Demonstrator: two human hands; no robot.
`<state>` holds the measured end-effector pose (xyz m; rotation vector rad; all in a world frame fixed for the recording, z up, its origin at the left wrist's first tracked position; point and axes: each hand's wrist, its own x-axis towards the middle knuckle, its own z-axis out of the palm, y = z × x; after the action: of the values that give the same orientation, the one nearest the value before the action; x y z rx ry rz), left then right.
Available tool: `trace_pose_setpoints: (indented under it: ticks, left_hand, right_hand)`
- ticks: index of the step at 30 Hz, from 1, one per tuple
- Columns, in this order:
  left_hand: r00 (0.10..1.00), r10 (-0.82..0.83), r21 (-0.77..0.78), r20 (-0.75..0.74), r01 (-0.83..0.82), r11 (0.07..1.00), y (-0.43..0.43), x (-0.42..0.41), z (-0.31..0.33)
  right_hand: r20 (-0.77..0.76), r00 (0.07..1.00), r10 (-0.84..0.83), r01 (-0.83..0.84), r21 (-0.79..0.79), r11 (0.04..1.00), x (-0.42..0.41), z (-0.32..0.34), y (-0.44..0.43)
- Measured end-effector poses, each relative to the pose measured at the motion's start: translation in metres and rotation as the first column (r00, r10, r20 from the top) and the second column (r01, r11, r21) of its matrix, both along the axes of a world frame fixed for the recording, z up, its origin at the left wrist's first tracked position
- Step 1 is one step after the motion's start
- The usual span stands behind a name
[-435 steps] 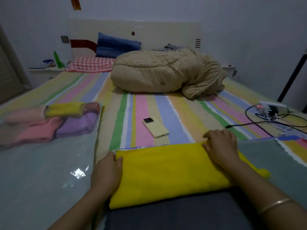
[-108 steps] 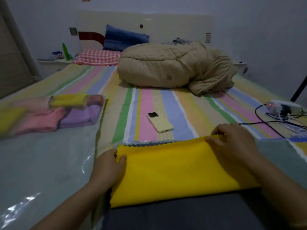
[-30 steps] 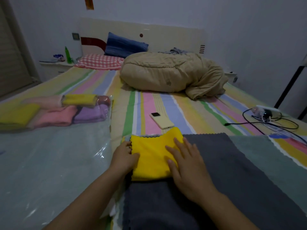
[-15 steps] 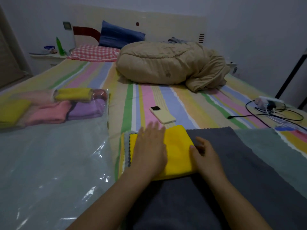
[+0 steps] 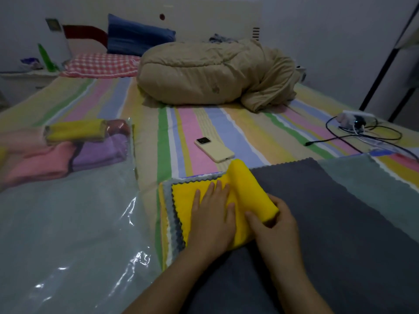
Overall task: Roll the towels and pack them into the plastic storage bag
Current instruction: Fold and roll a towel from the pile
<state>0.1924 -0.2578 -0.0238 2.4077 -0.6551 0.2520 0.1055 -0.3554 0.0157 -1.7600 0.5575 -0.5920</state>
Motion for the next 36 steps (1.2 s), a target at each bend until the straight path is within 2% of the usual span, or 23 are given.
trace_pose_setpoints:
  ticks: [1,2,3,4,5,6,7,9,12,13,16,18,19,20,22,24,26,28,30,33,34,36]
  left_hand:
    - [0.975,-0.058,-0.274,-0.213,-0.003,0.962,0.004,0.004,0.011]
    - [0.906,-0.174,-0.552,-0.387,-0.075,0.831,0.011,0.008,0.026]
    - [0.828,-0.259,-0.717,-0.497,-0.224,0.660,0.019,0.015,0.039]
    - [0.756,-0.306,-0.762,-0.579,-0.368,0.532,0.029,0.022,0.048]
    - [0.708,-0.295,-0.731,-0.642,-0.450,0.513,0.039,0.030,0.052]
    - [0.692,-0.232,-0.673,-0.684,-0.474,0.568,0.049,0.037,0.055]
    - [0.703,-0.147,-0.606,-0.696,-0.466,0.644,0.058,0.043,0.054]
    - [0.736,-0.050,-0.521,-0.676,-0.429,0.738,0.071,0.051,0.048]
    - [0.784,-0.009,-0.452,-0.621,-0.348,0.821,0.082,0.053,0.044]
    - [0.801,0.011,-0.420,-0.599,-0.325,0.847,0.083,0.053,0.044]
    - [0.795,0.030,-0.409,-0.606,-0.344,0.846,0.088,0.059,0.042]
    - [0.760,0.006,-0.419,-0.650,-0.365,0.832,0.092,0.064,0.039]
    - [0.759,-0.001,-0.415,-0.651,-0.354,0.838,0.093,0.064,0.040]
    - [0.769,-0.008,-0.410,-0.639,-0.332,0.850,0.094,0.064,0.039]
    - [0.819,0.017,-0.330,-0.574,-0.250,0.910,0.095,0.062,0.040]
    - [0.907,0.089,-0.148,-0.411,-0.163,0.975,0.095,0.057,0.045]
    - [0.983,0.088,-0.043,-0.163,-0.096,0.994,0.094,0.046,0.052]
    - [0.996,-0.015,-0.044,0.084,0.019,0.999,0.092,0.032,0.061]
    - [0.958,-0.137,-0.046,0.253,0.154,0.987,0.090,0.017,0.067]
    - [0.886,-0.329,0.073,0.326,0.324,0.943,0.091,-0.006,0.062]
    - [0.863,-0.396,0.142,0.314,0.369,0.918,0.093,-0.010,0.055]
    - [0.852,-0.468,0.227,0.233,0.421,0.878,0.098,-0.011,0.041]
  right_hand:
    - [0.030,0.999,0.027,-0.023,-0.136,0.990,-0.001,0.000,0.009]
    - [0.054,0.995,0.083,-0.065,-0.277,0.959,-0.002,0.000,0.019]
    - [0.054,0.988,0.142,-0.106,-0.427,0.898,-0.002,-0.002,0.028]
    - [0.023,0.980,0.198,-0.149,-0.579,0.802,-0.001,-0.004,0.037]
    - [-0.013,0.970,0.242,-0.179,-0.711,0.680,0.000,-0.010,0.042]
    - [-0.044,0.961,0.273,-0.199,-0.796,0.571,0.002,-0.015,0.046]
    - [-0.070,0.953,0.295,-0.217,-0.836,0.503,0.004,-0.019,0.049]
    - [-0.135,0.937,0.322,-0.271,-0.863,0.426,0.005,-0.021,0.050]
    - [-0.231,0.904,0.360,-0.357,-0.871,0.338,0.002,-0.021,0.051]
    - [-0.237,0.886,0.398,-0.389,-0.847,0.361,0.000,-0.020,0.053]
    - [-0.176,0.850,0.496,-0.501,-0.561,0.660,-0.001,-0.006,0.058]
    - [-0.065,0.920,0.386,-0.384,-0.344,0.857,0.007,0.002,0.056]
    - [-0.108,0.945,0.310,-0.328,-0.245,0.912,0.014,0.007,0.052]
    - [-0.231,0.934,0.271,-0.312,-0.165,0.935,0.020,0.012,0.048]
    - [-0.445,0.846,0.294,-0.365,-0.079,0.928,0.028,0.017,0.044]
    - [-0.471,0.805,0.361,-0.396,0.027,0.918,0.033,0.023,0.045]
    - [-0.450,0.784,0.429,-0.407,0.150,0.901,0.031,0.029,0.046]
    - [-0.463,0.765,0.449,-0.411,0.187,0.892,0.026,0.036,0.038]
    - [-0.478,0.737,0.478,-0.451,0.178,0.875,0.014,0.043,0.023]
    - [-0.585,0.626,0.516,-0.621,0.026,0.783,-0.008,0.053,0.001]
    - [-0.642,0.597,0.481,-0.673,-0.075,0.735,-0.014,0.054,0.000]
    - [-0.721,0.610,0.329,-0.715,-0.322,0.620,-0.019,0.049,0.002]
